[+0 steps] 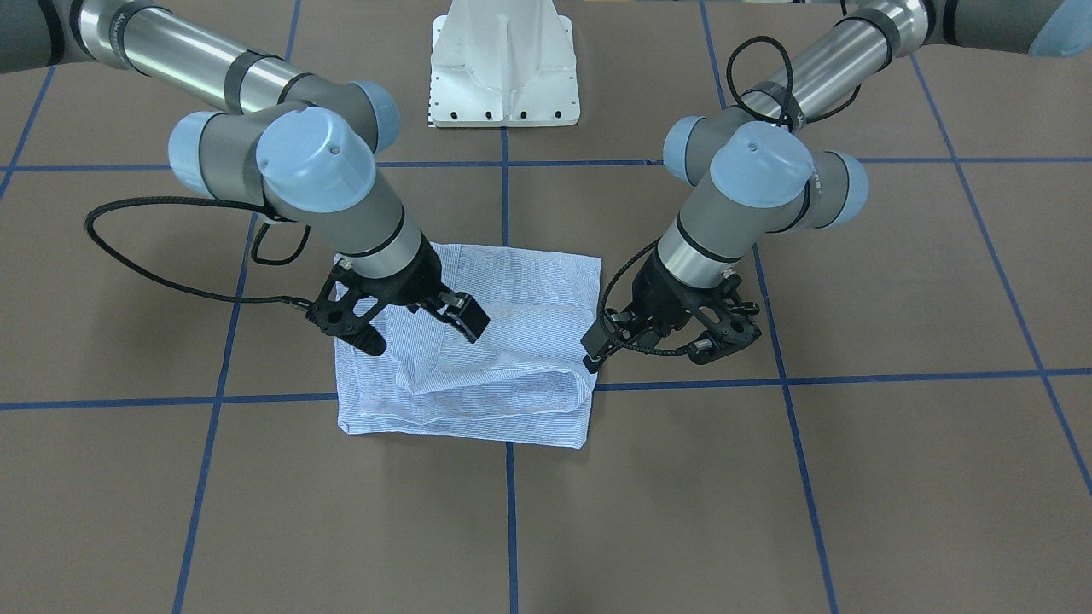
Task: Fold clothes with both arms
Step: 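Release the shirt and withdraw the left gripper while the right presses the fold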
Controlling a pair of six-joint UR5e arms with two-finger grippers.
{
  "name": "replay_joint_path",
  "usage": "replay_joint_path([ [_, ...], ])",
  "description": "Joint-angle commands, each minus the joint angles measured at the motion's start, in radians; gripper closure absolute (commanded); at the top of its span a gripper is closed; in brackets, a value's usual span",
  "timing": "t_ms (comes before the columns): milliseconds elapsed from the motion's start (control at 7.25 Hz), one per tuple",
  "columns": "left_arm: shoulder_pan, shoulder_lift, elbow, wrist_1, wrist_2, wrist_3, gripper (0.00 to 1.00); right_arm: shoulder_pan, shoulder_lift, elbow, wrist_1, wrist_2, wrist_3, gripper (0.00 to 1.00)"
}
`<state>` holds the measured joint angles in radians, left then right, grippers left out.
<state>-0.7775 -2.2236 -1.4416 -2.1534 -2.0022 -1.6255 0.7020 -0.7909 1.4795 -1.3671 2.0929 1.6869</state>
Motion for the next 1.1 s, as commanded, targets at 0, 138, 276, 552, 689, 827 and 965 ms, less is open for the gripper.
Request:
replay_joint_path([
  [0, -0.044, 0.08, -0.061, 0.015, -0.025, 0.102, 0.0, -0.134, 0.031, -0.002, -0.007, -0.187, -0.193, 0.0],
  [138, -0.081, 0.117, -0.084, 0.015, -0.056, 0.177, 0.0, -0.15, 0.033, -0.019, -0.007, -0.236, -0.317, 0.0],
  [276, -0.109, 0.166, -0.114, 0.015, -0.067, 0.267, 0.0, -0.151, 0.056, -0.075, -0.006, -0.258, -0.385, 0.0],
  [552, -0.155, 0.199, -0.125, 0.023, -0.09, 0.351, 0.0, -0.151, 0.16, -0.245, 0.0, -0.301, -0.444, 0.0],
  [689, -0.169, 0.199, -0.123, 0.039, -0.095, 0.354, 0.0, -0.15, 0.188, -0.304, 0.005, -0.342, -0.487, 0.0],
  [827, -0.169, 0.202, -0.121, 0.043, -0.095, 0.371, 0.0, -0.148, 0.217, -0.37, 0.032, -0.371, -0.504, 0.0],
  [965, -0.169, 0.216, -0.123, 0.041, -0.096, 0.371, 0.0, -0.147, 0.232, -0.466, 0.16, -0.399, -0.533, 0.0],
])
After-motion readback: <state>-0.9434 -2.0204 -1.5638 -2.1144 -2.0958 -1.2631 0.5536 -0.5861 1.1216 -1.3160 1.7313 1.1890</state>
